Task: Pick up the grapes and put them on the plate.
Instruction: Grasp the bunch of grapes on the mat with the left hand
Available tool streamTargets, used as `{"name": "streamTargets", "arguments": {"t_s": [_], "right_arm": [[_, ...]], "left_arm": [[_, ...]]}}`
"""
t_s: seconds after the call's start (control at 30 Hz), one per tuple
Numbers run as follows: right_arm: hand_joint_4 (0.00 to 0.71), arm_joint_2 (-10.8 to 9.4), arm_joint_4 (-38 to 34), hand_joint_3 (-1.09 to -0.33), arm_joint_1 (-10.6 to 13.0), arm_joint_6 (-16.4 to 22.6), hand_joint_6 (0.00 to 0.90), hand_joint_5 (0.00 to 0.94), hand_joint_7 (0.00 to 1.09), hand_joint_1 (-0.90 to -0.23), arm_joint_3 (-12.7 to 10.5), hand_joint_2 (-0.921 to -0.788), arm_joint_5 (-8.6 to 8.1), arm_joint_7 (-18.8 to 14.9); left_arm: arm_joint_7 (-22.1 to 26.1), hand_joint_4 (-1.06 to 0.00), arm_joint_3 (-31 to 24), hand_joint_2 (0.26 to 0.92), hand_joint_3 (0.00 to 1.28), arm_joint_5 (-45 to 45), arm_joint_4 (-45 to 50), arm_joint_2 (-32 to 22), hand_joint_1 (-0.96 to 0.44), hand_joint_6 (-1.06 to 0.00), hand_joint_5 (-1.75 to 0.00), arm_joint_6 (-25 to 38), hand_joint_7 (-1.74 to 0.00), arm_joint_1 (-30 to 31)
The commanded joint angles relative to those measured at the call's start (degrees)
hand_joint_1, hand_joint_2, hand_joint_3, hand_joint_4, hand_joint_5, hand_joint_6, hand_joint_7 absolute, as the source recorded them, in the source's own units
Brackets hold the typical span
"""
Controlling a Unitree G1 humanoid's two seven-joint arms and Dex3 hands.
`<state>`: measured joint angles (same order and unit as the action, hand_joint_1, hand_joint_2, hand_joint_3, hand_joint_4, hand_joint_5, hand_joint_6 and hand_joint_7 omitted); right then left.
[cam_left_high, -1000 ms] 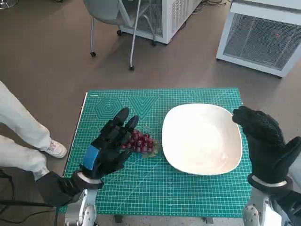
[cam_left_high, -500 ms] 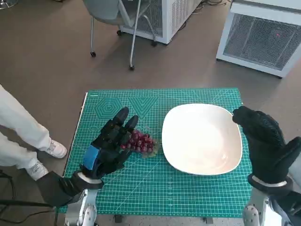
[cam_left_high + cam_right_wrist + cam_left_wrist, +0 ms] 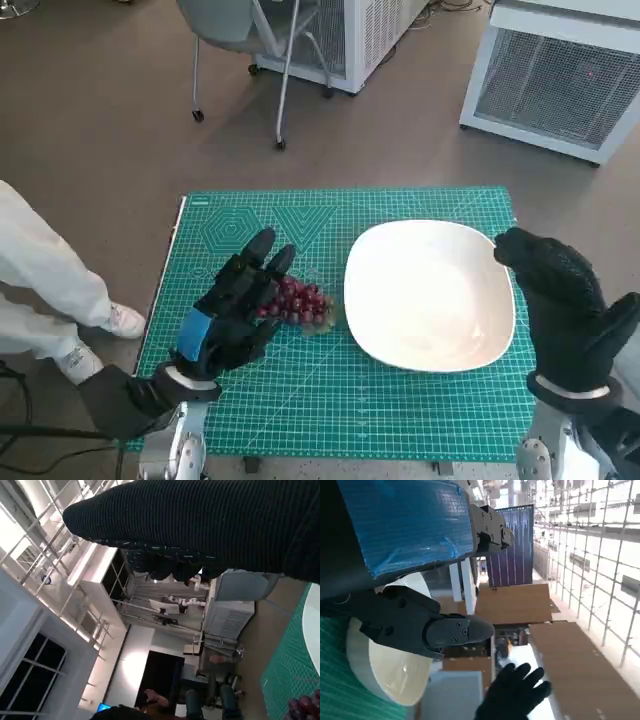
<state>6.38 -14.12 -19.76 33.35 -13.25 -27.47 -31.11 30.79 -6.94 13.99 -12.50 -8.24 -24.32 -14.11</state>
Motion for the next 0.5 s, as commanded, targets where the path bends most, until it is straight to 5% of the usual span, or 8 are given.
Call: {"name": "streamTargets", "arguments": {"t_s": [0.03, 0.5], "right_arm": [[0.463, -0.11, 0.10, -0.574, 1.22, -1.05, 0.209, 0.407, 0.88, -0.422, 0.06, -0.921, 0.31, 0.49], [0.463, -0.14, -0.47, -0.571, 0.98, -0.79, 0.208, 0.409, 0.88, -0.422, 0.00, -0.921, 0.29, 0.26]], "left_arm": [[-8.95, -0.23, 1.05, 0.921, 0.12, -20.84, 1.69, -7.73, -0.48, -0.29, 0.00, -6.54, -0.02, -1.83], [-16.18, -0.08, 5.21, 0.812, 0.00, -44.38, 15.35, -12.86, -0.48, -0.27, 0.00, 8.55, 0.00, -1.83]]}}
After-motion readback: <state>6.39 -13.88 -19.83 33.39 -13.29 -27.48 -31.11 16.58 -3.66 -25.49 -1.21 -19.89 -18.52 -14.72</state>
